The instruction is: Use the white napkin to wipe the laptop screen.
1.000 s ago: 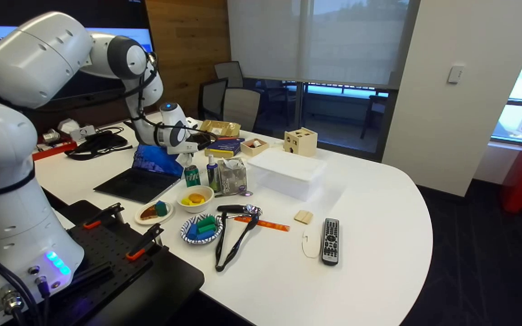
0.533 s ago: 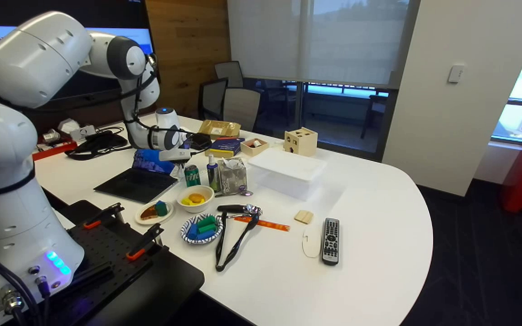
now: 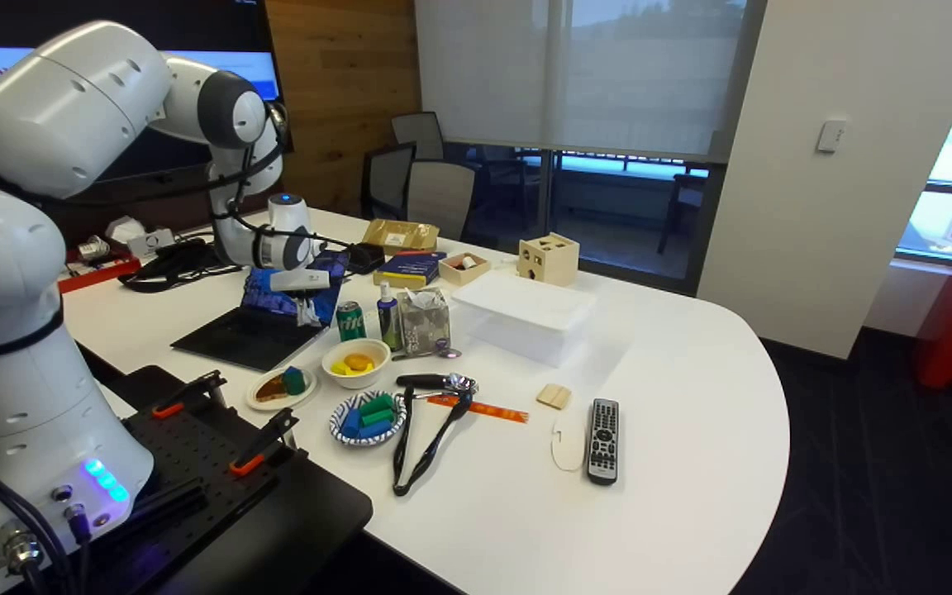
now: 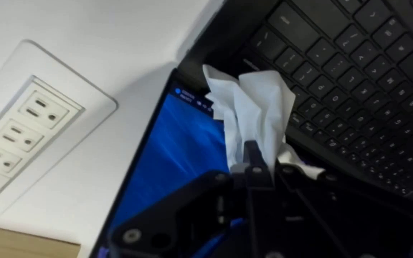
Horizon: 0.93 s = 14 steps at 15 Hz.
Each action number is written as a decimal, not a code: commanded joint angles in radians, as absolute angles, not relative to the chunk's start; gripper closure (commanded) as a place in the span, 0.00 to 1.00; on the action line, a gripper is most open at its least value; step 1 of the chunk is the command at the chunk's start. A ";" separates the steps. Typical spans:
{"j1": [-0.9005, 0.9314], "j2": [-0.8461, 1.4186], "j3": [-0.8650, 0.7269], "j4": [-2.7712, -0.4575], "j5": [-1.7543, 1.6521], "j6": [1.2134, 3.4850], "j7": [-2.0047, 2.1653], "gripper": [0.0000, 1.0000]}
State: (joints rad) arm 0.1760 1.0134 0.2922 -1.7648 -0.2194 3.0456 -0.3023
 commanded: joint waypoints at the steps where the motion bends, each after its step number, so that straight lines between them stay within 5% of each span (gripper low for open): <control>1: 0.147 1.001 0.341 -1.770 -0.235 3.043 -0.339 1.00; 14: 0.166 0.949 0.266 -1.743 -0.227 3.209 -0.279 1.00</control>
